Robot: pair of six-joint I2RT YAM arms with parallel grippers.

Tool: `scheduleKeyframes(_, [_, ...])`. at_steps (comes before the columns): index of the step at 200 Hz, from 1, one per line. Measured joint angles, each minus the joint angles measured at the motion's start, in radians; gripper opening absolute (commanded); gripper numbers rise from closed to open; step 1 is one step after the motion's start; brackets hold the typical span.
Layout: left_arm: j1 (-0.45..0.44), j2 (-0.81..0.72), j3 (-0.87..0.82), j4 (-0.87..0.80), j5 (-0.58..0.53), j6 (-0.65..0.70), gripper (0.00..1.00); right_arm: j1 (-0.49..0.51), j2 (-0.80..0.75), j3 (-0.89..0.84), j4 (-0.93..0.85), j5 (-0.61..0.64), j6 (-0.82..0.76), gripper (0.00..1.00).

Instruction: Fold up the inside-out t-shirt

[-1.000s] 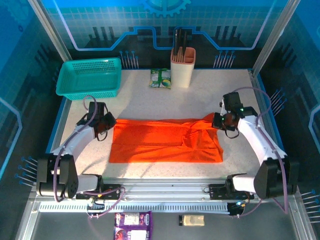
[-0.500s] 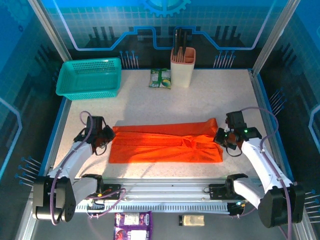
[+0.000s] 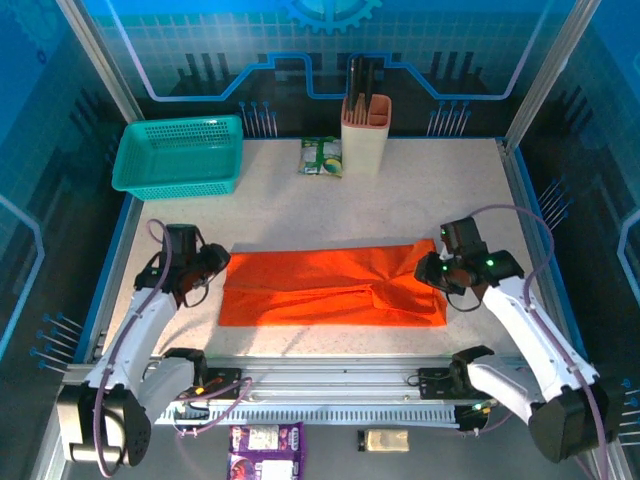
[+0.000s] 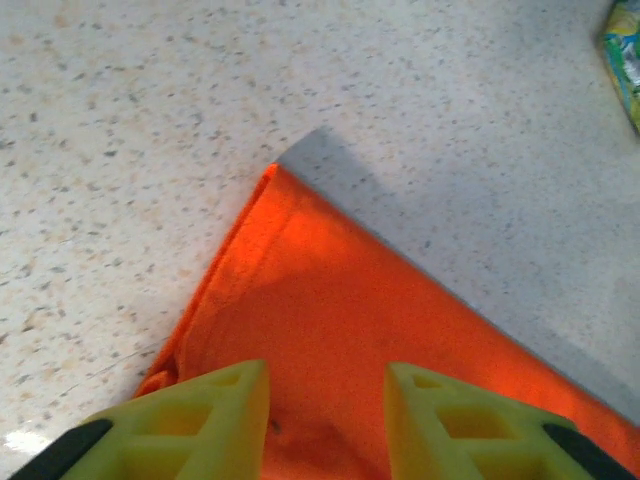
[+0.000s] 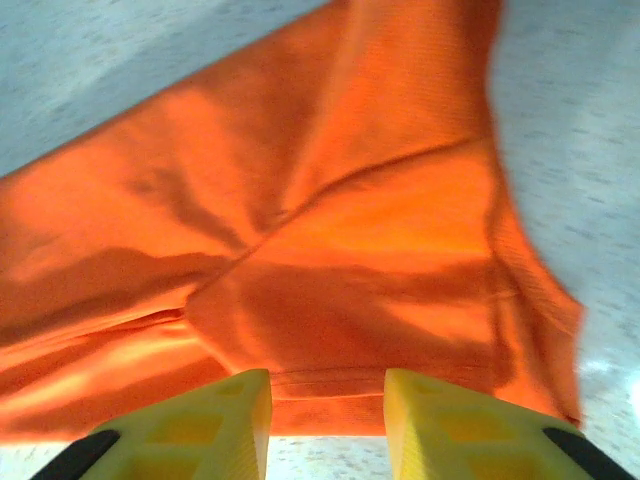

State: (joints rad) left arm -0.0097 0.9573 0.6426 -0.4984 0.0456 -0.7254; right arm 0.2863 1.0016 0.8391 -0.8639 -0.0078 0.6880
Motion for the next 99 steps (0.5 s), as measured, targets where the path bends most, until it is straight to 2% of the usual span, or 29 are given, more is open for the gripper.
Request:
scheduleKeyframes(33, [-0.076,0.133,0.031,-0.012,0.040,0.024,0.28,0.130,0.223,0.053,0.100,-0.083,-0.019,0.38])
scheduleKeyframes(62, [-0.086,0.226,0.012,-0.010,0.066,0.026,0.29,0.219,0.411,0.106,0.172,-0.146,-0.038,0.40])
scheduleKeyframes(99, [-0.064,0.299,-0.068,0.033,0.091,0.023,0.28,0.231,0.530,0.105,0.292,-0.222,-0.043,0.43])
